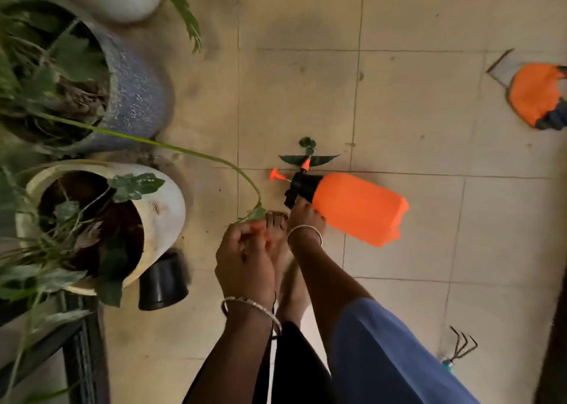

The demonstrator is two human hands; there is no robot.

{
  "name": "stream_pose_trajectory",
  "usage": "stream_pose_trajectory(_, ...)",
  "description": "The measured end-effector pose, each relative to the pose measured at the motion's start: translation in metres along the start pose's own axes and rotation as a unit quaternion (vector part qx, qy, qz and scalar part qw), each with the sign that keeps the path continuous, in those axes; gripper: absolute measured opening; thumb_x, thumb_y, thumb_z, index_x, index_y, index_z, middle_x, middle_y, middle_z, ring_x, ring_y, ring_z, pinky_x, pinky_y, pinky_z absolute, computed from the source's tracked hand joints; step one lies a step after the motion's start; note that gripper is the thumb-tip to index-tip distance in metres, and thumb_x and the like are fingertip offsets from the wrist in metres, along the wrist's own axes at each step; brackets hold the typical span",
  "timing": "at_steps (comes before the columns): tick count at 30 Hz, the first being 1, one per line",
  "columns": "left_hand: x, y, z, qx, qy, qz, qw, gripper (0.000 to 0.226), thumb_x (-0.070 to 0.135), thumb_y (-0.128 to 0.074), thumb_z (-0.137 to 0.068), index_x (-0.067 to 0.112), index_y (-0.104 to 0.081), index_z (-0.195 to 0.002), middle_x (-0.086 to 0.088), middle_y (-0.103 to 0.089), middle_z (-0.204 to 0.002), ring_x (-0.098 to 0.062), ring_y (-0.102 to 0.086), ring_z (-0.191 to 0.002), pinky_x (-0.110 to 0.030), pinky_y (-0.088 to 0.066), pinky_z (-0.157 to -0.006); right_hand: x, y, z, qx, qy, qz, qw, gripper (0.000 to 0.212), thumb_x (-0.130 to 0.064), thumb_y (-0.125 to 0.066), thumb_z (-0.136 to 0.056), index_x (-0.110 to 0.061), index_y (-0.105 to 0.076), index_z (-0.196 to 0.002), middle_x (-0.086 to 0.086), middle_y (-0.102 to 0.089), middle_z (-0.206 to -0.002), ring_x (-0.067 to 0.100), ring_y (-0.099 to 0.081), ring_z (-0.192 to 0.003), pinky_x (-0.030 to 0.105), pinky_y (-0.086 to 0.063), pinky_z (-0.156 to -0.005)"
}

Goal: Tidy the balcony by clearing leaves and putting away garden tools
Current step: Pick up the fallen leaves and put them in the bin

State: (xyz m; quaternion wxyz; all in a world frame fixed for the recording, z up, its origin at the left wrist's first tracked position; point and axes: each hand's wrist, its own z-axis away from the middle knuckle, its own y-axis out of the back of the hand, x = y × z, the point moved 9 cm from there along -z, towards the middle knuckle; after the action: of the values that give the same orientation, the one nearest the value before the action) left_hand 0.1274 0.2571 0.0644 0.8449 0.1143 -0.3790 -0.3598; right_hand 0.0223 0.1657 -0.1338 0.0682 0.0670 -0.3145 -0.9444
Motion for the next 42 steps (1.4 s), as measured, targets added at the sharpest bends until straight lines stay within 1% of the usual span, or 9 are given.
stream_pose_trajectory(3,0.017,-0.022,-0.003,-0.018,-0.022,0.024,0.999,0.022,0.005,-0.058,-0.090,0.024,-0.068,-0.086,-0.006,-0.072,-0.091,-0.015,-0.070,-0.080,-0.020,-0.051,-0.063,-0.007,0.005,-0.005,0.030,0.020,0.052,0.998,0.023,-0.009,-0.043,-0.099,-0.012,-0.057,-0.118,0.007,-0.068,-0.109,0.025,-0.068,-0.097,0.034,-0.053,-0.072)
stream_pose_trajectory(10,0.011,-0.028,0.013,-0.025,0.026,0.073,0.997,0.021,-0.003,-0.054,-0.091,0.013,-0.067,-0.086,-0.010,-0.070,-0.088,-0.015,-0.066,-0.074,-0.011,-0.047,-0.053,0.052,0.088,0.026,0.073,-0.034,-0.125,0.989,0.030,-0.003,-0.056,-0.087,-0.014,-0.059,-0.115,0.013,-0.066,-0.113,0.036,-0.060,-0.108,0.037,-0.046,-0.077)
stream_pose_trajectory(16,-0.009,-0.027,0.020,-0.010,0.109,0.132,0.985,0.021,-0.005,-0.051,-0.091,0.010,-0.064,-0.084,-0.007,-0.064,-0.079,-0.019,-0.062,-0.071,-0.017,-0.049,-0.053,0.166,0.153,0.063,0.212,-0.034,-0.320,0.923,0.024,-0.008,-0.069,-0.086,-0.010,-0.069,-0.110,0.011,-0.073,-0.096,0.019,-0.065,-0.089,0.024,-0.036,-0.068)
stream_pose_trajectory(20,-0.027,-0.028,0.030,-0.022,0.131,0.112,0.985,0.024,0.000,-0.053,-0.092,0.016,-0.064,-0.079,-0.003,-0.066,-0.075,-0.019,-0.062,-0.069,-0.029,-0.049,-0.064,0.220,0.153,0.086,0.224,-0.038,-0.383,0.895,0.019,-0.017,-0.069,-0.085,-0.016,-0.066,-0.104,0.004,-0.074,-0.094,0.016,-0.068,-0.091,0.024,-0.049,-0.077)
stream_pose_trajectory(27,-0.043,-0.023,0.042,-0.039,0.131,0.106,0.985,0.021,0.004,-0.055,-0.093,0.018,-0.066,-0.082,-0.002,-0.068,-0.077,-0.018,-0.063,-0.070,-0.030,-0.049,-0.067,0.268,0.098,0.126,0.227,-0.054,-0.445,0.865,0.026,-0.034,-0.063,-0.079,-0.028,-0.063,-0.104,0.003,-0.074,-0.097,0.023,-0.071,-0.094,0.055,-0.053,-0.087)
stream_pose_trajectory(33,-0.053,-0.018,0.046,-0.032,0.132,0.121,0.983,0.022,0.002,-0.052,-0.093,0.017,-0.066,-0.082,-0.001,-0.068,-0.076,-0.016,-0.063,-0.069,-0.031,-0.049,-0.068,0.277,0.063,0.159,0.211,-0.134,-0.450,0.857,0.026,-0.004,-0.067,-0.082,-0.023,-0.068,-0.100,0.003,-0.072,-0.093,0.026,-0.069,-0.092,0.046,-0.054,-0.087)
stream_pose_trajectory(35,-0.059,-0.021,0.048,-0.039,0.128,0.117,0.984,0.023,0.002,-0.052,-0.092,0.017,-0.065,-0.083,-0.003,-0.067,-0.078,-0.017,-0.062,-0.069,-0.030,-0.048,-0.068,0.281,0.052,0.163,0.212,-0.149,-0.461,0.849,0.028,-0.002,-0.066,-0.081,-0.025,-0.068,-0.097,-0.001,-0.073,-0.092,0.024,-0.069,-0.090,0.051,-0.054,-0.088)
stream_pose_trajectory(38,-0.068,-0.024,0.051,-0.048,0.114,0.098,0.987,0.023,0.001,-0.052,-0.092,0.017,-0.066,-0.083,-0.003,-0.067,-0.079,-0.016,-0.062,-0.069,-0.028,-0.049,-0.065,0.291,0.037,0.165,0.230,-0.174,-0.498,0.818,0.023,-0.015,-0.067,-0.078,-0.033,-0.065,-0.090,-0.005,-0.074,-0.093,0.021,-0.071,-0.087,0.055,-0.055,-0.086)
stream_pose_trajectory(42,-0.074,-0.018,0.039,-0.041,0.045,0.018,0.998,0.023,-0.001,-0.054,-0.089,0.019,-0.066,-0.085,-0.006,-0.069,-0.084,-0.018,-0.065,-0.072,-0.028,-0.052,-0.063,0.287,0.011,0.191,0.242,-0.273,-0.617,0.698,0.030,0.007,-0.067,-0.083,-0.021,-0.061,-0.095,0.021,-0.067,-0.105,0.030,-0.067,-0.087,0.046,-0.059,-0.076)
